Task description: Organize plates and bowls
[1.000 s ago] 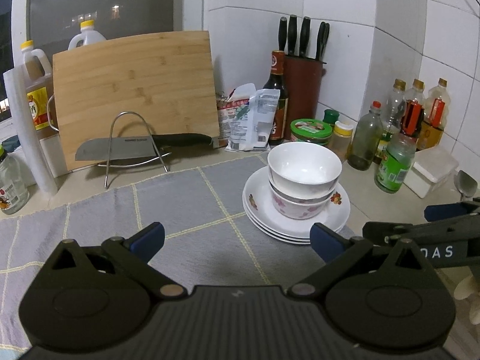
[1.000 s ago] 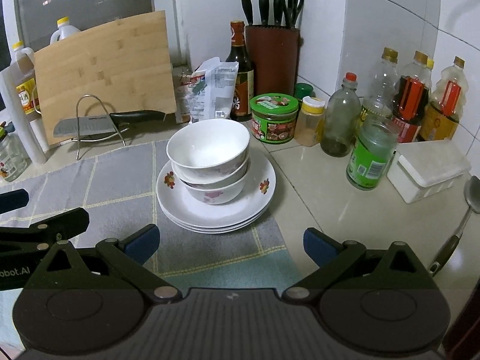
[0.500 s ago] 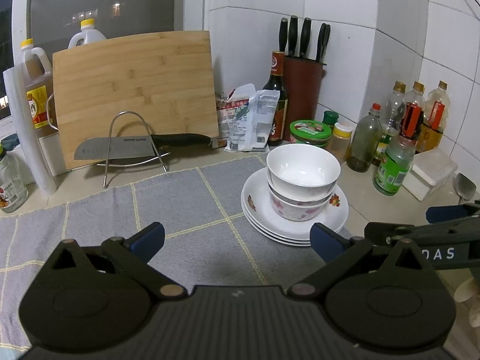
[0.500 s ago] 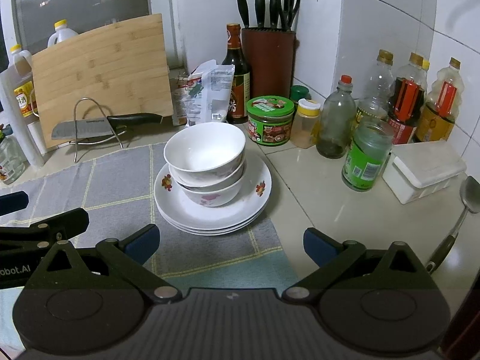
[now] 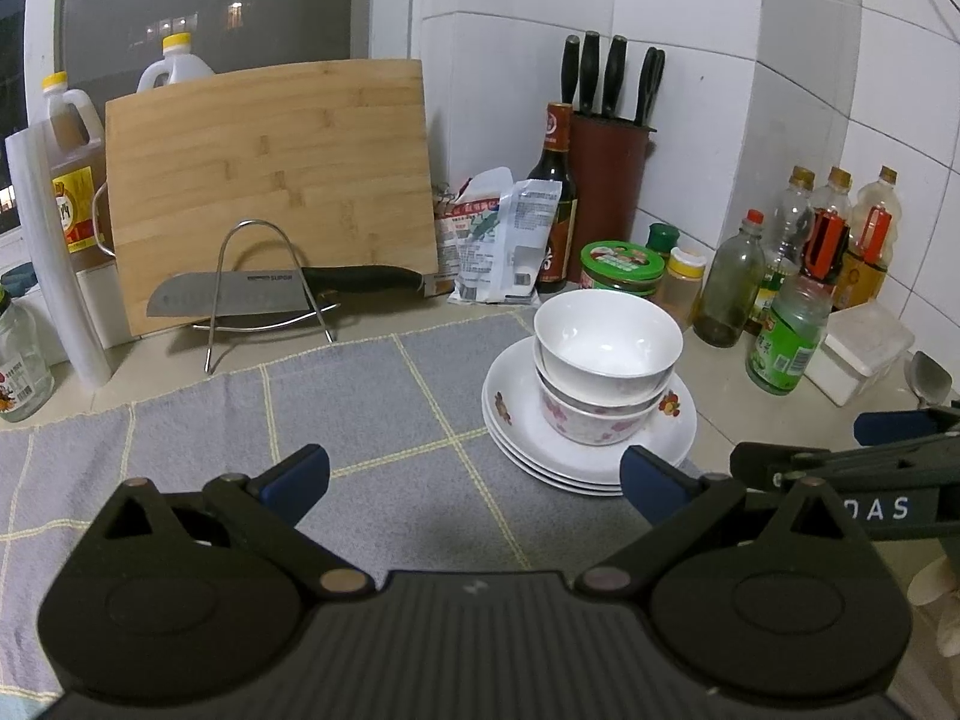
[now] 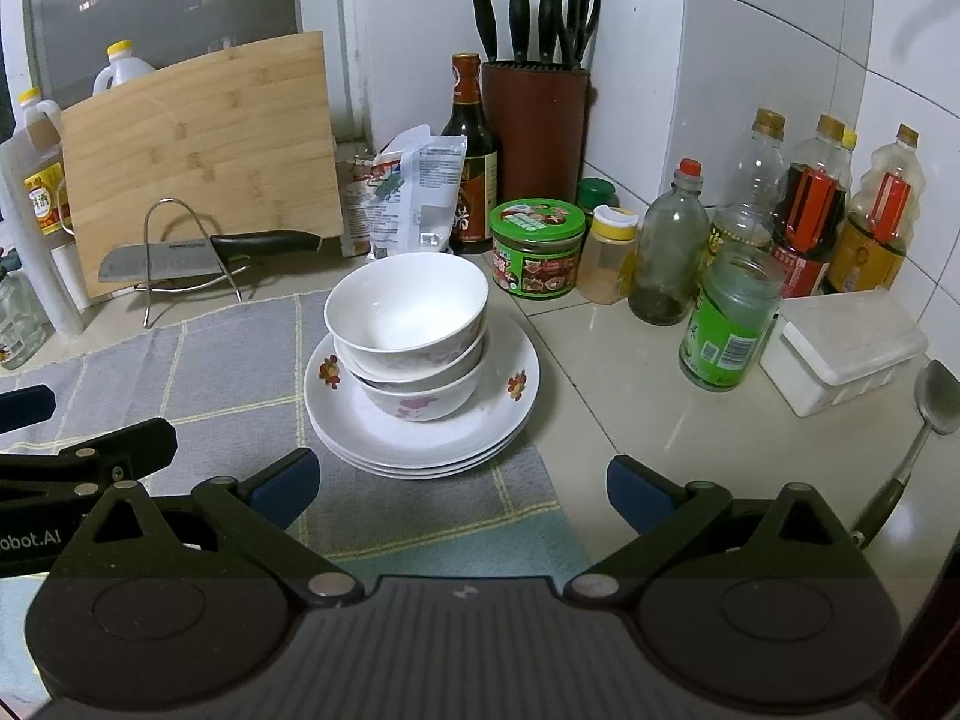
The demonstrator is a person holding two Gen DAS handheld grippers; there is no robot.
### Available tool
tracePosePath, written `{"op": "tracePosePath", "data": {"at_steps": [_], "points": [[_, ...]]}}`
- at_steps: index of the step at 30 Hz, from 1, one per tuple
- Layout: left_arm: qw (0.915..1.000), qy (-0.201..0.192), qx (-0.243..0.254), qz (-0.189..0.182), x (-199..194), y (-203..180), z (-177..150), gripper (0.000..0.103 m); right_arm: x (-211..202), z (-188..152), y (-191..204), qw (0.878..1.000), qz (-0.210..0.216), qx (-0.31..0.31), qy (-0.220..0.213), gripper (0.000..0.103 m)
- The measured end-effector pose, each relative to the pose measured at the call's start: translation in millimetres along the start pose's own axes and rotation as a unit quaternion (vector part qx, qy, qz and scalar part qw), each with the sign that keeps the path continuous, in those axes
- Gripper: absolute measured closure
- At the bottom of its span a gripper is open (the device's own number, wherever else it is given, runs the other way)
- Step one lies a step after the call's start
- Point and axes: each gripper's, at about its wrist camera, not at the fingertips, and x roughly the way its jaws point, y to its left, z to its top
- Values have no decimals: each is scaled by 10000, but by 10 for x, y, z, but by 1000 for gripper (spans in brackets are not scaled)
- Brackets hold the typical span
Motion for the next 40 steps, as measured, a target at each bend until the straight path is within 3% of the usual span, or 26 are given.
{"op": "tracePosePath", "data": {"at_steps": [40], "points": [[10000, 27, -47, -82, 44, -8, 32, 1, 7, 52, -9, 9999, -131, -30, -73, 0]]}}
